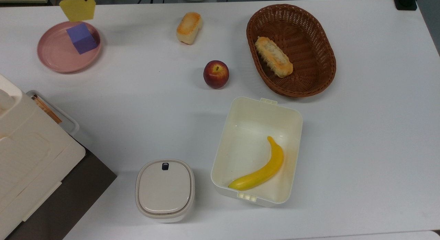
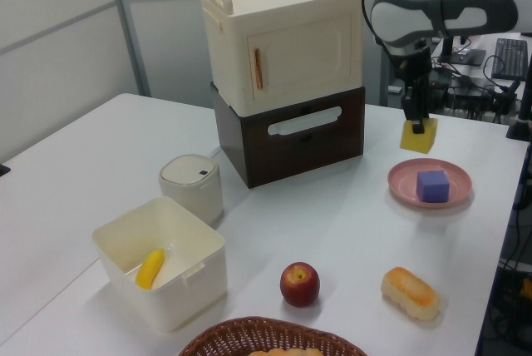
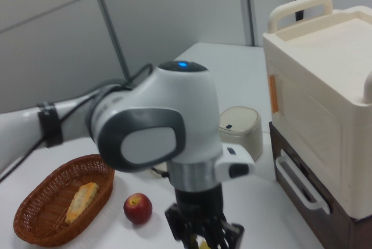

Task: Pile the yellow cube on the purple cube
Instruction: 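Carry the yellow cube over the purple cube on the pink plate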

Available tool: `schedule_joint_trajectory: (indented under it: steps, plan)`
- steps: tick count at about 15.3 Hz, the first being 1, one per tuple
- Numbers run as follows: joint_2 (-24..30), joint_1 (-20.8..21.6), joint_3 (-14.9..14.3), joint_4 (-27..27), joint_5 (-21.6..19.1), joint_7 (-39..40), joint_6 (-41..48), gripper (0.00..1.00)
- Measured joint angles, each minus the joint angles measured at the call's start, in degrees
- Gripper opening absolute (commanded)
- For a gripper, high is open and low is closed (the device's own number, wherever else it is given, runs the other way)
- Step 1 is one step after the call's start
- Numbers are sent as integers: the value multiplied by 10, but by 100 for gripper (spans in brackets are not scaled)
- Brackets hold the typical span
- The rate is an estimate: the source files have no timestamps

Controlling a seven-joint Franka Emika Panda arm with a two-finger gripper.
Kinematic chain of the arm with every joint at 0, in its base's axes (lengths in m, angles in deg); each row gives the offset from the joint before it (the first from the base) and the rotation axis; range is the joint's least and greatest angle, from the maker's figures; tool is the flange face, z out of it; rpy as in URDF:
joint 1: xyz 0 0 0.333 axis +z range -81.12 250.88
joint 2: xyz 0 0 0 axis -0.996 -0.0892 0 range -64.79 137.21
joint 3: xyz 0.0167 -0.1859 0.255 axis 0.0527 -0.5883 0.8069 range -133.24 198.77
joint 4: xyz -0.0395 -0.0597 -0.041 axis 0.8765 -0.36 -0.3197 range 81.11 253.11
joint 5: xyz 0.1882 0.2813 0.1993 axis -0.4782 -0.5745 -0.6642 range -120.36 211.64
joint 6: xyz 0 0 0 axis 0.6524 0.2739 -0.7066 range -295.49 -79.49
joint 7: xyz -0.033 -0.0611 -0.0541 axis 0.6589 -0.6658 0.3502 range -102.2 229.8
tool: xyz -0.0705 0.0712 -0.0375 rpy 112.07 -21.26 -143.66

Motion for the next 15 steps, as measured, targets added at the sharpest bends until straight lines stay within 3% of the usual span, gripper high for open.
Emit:
schedule_joint_trajectory:
  steps: [4,9,14,15]
  plan:
    - [-43,-7,0,0,39,2,-1,28]
    - [-90,-16,0,-13,46,2,-13,29]
    - [-113,-17,0,-23,57,2,-24,52]
    - [-116,-17,0,-23,64,2,-24,53]
